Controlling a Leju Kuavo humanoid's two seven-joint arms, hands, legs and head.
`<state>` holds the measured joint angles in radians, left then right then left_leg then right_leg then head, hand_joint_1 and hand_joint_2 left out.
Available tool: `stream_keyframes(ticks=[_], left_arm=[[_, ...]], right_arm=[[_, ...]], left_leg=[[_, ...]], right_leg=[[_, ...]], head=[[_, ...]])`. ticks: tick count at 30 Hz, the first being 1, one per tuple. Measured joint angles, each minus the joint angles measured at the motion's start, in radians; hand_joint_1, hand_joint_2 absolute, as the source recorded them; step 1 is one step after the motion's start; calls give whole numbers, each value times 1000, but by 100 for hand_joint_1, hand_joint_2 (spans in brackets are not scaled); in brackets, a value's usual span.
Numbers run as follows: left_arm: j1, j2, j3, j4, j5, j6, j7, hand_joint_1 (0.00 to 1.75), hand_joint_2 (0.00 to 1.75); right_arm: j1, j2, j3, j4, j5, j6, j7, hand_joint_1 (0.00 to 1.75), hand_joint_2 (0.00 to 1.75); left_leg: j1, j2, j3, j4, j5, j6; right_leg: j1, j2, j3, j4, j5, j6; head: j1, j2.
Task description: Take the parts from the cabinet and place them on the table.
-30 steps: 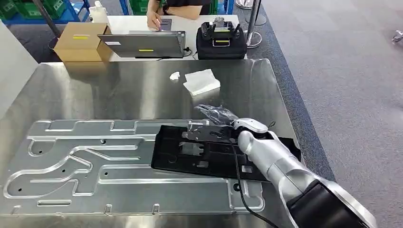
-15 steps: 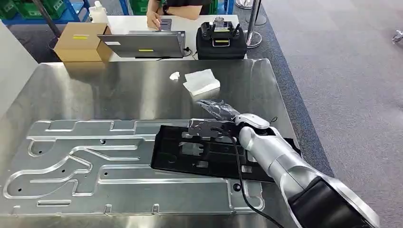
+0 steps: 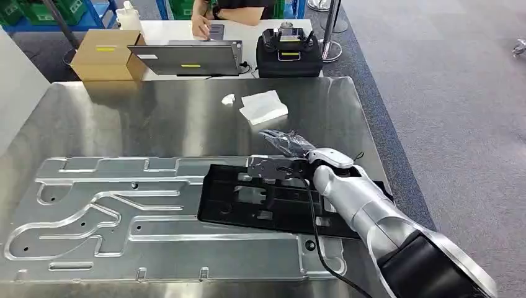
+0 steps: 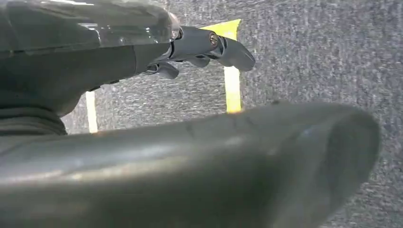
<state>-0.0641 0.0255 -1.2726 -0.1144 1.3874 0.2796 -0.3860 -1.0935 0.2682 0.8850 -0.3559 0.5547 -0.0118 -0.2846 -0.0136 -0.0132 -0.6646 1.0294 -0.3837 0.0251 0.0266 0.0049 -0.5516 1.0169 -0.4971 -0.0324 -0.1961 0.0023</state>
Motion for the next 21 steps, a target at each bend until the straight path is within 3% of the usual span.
stream_keyframes(ticks=[6,8,9,11,12,13,14,15,16,17,18,19,21], left_arm=[[1,0,0,0,-1,0,5,0,0],[1,-7,0,0,-2,0,8,0,0],[0,-7,0,0,-2,0,9,0,0],[-1,-8,0,0,-2,-3,11,0,0],[-1,-8,0,0,-2,-5,12,0,0],[-2,-8,0,0,-2,-8,13,0,0],[-2,-8,0,0,-3,-10,14,0,0],[-2,-8,0,0,-2,-12,15,0,0],[-4,-8,0,0,-2,-16,15,0,0],[-6,-8,0,0,-2,-18,15,0,0],[-9,-10,0,0,-1,-18,15,0,0],[-11,-11,0,0,1,-18,16,0,0],[-11,-13,0,0,4,-17,17,0,0]], right_arm=[[-17,0,0,-9,19,7,13,0,0],[-25,2,1,-10,32,5,20,0,0],[-34,3,2,-11,37,5,23,0,0],[-50,5,2,-11,40,8,34,0,0],[-53,5,2,-11,44,8,40,0,0],[-56,5,2,-11,49,8,48,0,0],[-61,6,2,-11,52,8,55,0,0],[-70,6,2,-13,53,9,61,0,0],[-85,8,2,-16,55,11,67,0,0],[-101,8,2,-18,56,15,70,0,0],[-117,10,2,-20,56,19,72,0,0],[-128,12,2,-21,56,23,74,0,0],[-139,12,2,-21,56,29,78,0,0]], left_leg=[[-9,-1,1,1,-3,12],[2,2,12,-12,2,17],[3,4,13,-13,2,19],[3,5,13,-13,2,19],[3,5,13,-12,2,19],[3,5,12,-11,2,19],[3,4,13,-11,2,19],[3,4,12,-9,2,18],[3,4,12,-7,2,17],[2,4,12,-6,3,15],[2,3,9,-6,5,10],[3,3,9,-9,10,2],[8,3,8,-11,18,-9]], right_leg=[[-8,0,3,-1,-1,14],[-5,1,4,16,-20,23],[-7,0,-15,53,-48,30],[-17,0,-92,209,-123,39],[-20,0,-130,280,-145,41],[-23,-1,-151,315,-143,42],[-24,-1,-148,300,-115,42],[-24,-1,-126,247,-72,39],[-23,-1,-82,154,-19,33],[-21,0,-40,67,18,25],[-17,1,-13,17,10,17],[-14,-1,-17,15,24,18],[-9,-1,-20,9,27,12]], head=[[0,0],[0,0],[0,0],[1,0],[0,0],[0,0],[1,0],[0,0],[0,0],[0,0],[0,0],[0,0],[0,0]])
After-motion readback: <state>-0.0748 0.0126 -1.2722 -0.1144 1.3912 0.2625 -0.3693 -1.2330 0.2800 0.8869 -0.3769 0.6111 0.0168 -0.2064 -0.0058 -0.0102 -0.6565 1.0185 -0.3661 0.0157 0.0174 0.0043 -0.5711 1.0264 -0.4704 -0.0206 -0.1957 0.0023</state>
